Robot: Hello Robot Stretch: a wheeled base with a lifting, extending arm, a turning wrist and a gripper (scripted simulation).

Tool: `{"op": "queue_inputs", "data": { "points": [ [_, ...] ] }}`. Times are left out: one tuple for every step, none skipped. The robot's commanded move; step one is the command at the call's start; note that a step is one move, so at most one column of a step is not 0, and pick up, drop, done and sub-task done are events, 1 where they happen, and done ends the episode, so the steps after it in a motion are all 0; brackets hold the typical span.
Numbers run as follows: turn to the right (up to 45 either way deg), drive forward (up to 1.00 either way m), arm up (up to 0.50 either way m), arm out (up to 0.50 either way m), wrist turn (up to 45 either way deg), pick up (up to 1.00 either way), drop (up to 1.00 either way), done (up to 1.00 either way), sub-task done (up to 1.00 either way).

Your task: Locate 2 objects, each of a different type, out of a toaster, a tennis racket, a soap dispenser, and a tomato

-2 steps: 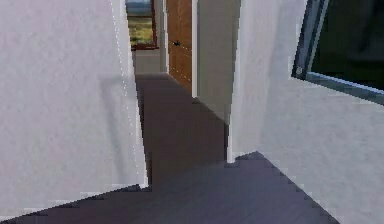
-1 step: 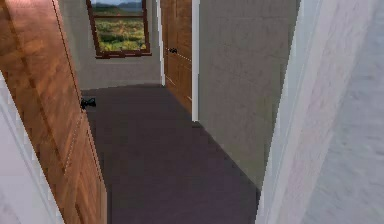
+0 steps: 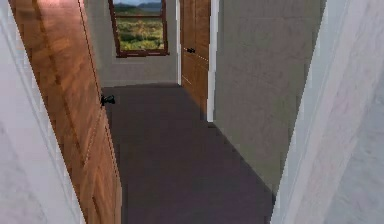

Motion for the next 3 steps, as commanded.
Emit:
{"op": "queue_inputs", "data": {
  "points": [
    [0.0,0.4,0.0,0.0,0.0,0.0,0.0,0.0,0.0],
    [0.0,1.0,0.0,0.0,0.0,0.0,0.0,0.0,0.0],
    [-3.0,0.0,0.0,0.0,0.0,0.0,0.0,0.0,0.0]
  ]
}}
